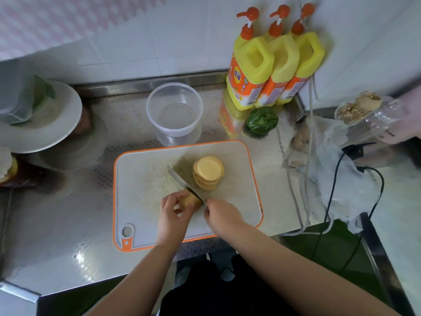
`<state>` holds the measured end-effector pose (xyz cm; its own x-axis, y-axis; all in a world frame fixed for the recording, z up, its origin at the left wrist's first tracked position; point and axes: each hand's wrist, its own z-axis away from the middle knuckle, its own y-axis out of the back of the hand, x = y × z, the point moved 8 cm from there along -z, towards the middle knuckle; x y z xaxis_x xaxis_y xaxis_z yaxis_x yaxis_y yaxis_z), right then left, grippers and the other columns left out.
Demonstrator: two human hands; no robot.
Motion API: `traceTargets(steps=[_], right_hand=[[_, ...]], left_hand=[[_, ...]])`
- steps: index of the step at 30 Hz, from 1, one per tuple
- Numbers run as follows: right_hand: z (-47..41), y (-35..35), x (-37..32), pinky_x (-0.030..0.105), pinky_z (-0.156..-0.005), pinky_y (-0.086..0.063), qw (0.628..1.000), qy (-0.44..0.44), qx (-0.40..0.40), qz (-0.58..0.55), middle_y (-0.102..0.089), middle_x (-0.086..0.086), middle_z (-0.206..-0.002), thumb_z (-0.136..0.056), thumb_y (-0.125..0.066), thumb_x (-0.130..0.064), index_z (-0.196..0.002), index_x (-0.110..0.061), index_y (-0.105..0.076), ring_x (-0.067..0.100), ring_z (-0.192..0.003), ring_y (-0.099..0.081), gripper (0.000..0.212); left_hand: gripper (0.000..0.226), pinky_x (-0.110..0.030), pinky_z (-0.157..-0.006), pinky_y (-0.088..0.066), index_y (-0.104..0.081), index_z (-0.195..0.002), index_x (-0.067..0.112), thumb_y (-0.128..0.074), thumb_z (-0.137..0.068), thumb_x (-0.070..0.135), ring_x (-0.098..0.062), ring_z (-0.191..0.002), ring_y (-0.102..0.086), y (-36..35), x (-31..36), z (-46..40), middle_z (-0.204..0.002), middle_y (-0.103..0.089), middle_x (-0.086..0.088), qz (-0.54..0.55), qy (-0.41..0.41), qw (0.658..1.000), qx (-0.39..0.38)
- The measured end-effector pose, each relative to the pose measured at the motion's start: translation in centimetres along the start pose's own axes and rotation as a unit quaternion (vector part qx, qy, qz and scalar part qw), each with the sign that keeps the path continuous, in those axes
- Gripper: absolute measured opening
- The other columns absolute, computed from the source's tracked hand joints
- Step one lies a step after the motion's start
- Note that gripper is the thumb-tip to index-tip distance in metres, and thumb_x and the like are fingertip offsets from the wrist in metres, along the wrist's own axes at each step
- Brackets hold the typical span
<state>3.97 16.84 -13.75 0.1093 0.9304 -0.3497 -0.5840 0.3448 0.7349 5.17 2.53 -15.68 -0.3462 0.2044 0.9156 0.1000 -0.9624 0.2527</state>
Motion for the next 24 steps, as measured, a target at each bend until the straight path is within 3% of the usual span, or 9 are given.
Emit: traceTargets(steps=[4, 7, 10, 13, 15, 17, 20, 24], right_hand=[[0.2, 0.1, -0.1, 0.037, -0.079, -0.046, 1.000, 0.003, -0.004, -0.007, -0.063, 0.014, -0.107, -0.098, -0.042, -0.026, -0.114, -0.010, -0.053, 0.032, -0.101, -0.059, 0.025], [0.4, 0.2, 0.0, 0.035, -0.076, -0.043, 1.000, 0.001, 0.001, -0.014, -0.063, 0.014, -0.106, -0.098, -0.042, -0.026, -0.111, -0.010, -0.053, 0.032, -0.100, -0.059, 0.024], [0.4, 0.1, 0.2, 0.032, -0.070, -0.039, 1.000, -0.005, 0.003, -0.019, -0.063, 0.012, -0.104, -0.098, -0.042, -0.025, -0.110, -0.011, -0.053, 0.031, -0.098, -0.060, 0.022], [0.4, 0.1, 0.3, 0.030, -0.067, -0.035, 1.000, -0.007, 0.005, -0.022, -0.062, 0.011, -0.102, -0.098, -0.041, -0.025, -0.109, -0.011, -0.053, 0.030, -0.095, -0.060, 0.022], [0.4, 0.1, 0.3, 0.030, -0.067, -0.035, 1.000, -0.006, 0.005, -0.024, -0.062, 0.010, -0.100, -0.098, -0.043, -0.024, -0.108, -0.011, -0.053, 0.029, -0.094, -0.060, 0.020], [0.4, 0.1, 0.2, 0.030, -0.066, -0.036, 1.000, -0.004, 0.008, -0.026, -0.062, 0.010, -0.097, -0.098, -0.044, -0.023, -0.105, -0.011, -0.053, 0.029, -0.091, -0.060, 0.017], [0.5, 0.2, -0.1, 0.030, -0.065, -0.035, 0.999, 0.010, 0.016, -0.026, -0.058, 0.009, -0.086, -0.098, -0.042, -0.025, -0.096, -0.013, -0.049, 0.028, -0.081, -0.056, 0.014], [0.3, 0.2, 0.1, 0.030, -0.064, -0.036, 0.999, 0.017, 0.030, -0.024, -0.050, -0.001, -0.079, -0.098, -0.042, -0.029, -0.094, -0.017, -0.047, 0.021, -0.073, -0.050, 0.014]], left_hand=[[0.028, -0.026, -0.084, -0.050, -0.057, -0.100, 0.031, -0.071, -0.089, 0.010, -0.015, -0.106, -0.061, 0.0, -0.9, -0.3, -0.117, -0.058, -0.002, 0.051, 0.063, 0.997, 0.003], [0.026, -0.015, -0.075, -0.046, -0.056, -0.093, 0.028, -0.072, -0.087, 0.008, -0.002, -0.100, -0.056, 0.4, -0.2, -0.1, -0.113, -0.051, 0.005, 0.020, 0.033, 0.999, 0.025], [0.026, -0.014, -0.071, -0.048, -0.058, -0.089, 0.025, -0.073, -0.086, 0.004, 0.002, -0.093, -0.053, 0.3, 0.5, 0.3, -0.109, -0.043, 0.011, -0.028, -0.037, 0.999, 0.019], [0.022, -0.023, -0.075, -0.048, -0.058, -0.091, 0.025, -0.072, -0.088, 0.009, -0.004, -0.094, -0.054, 0.0, 0.9, 0.4, -0.108, -0.044, 0.010, -0.084, -0.131, 0.988, 0.009], [0.011, -0.035, -0.079, -0.050, -0.055, -0.096, 0.024, -0.064, -0.091, 0.022, -0.019, -0.096, -0.053, -0.4, 1.2, 0.6, -0.108, -0.045, 0.004, -0.142, -0.221, 0.965, 0.005], [0.016, -0.039, -0.081, -0.048, -0.050, -0.101, 0.017, -0.057, -0.091, 0.028, -0.029, -0.094, -0.052, -1.0, 1.3, 1.0, -0.110, -0.045, -0.006, -0.215, -0.312, 0.925, 0.003], [0.030, -0.028, -0.078, -0.044, -0.047, -0.104, 0.011, -0.062, -0.088, 0.032, -0.030, -0.096, -0.049, -1.1, 1.1, 1.3, -0.113, -0.043, -0.008, -0.253, -0.390, 0.885, 0.014], [0.031, -0.029, -0.076, -0.046, -0.045, -0.102, 0.010, -0.065, -0.090, 0.031, -0.027, -0.095, -0.048, -1.2, 1.2, 1.3, -0.109, -0.043, -0.008, -0.250, -0.460, 0.852, 0.024]])
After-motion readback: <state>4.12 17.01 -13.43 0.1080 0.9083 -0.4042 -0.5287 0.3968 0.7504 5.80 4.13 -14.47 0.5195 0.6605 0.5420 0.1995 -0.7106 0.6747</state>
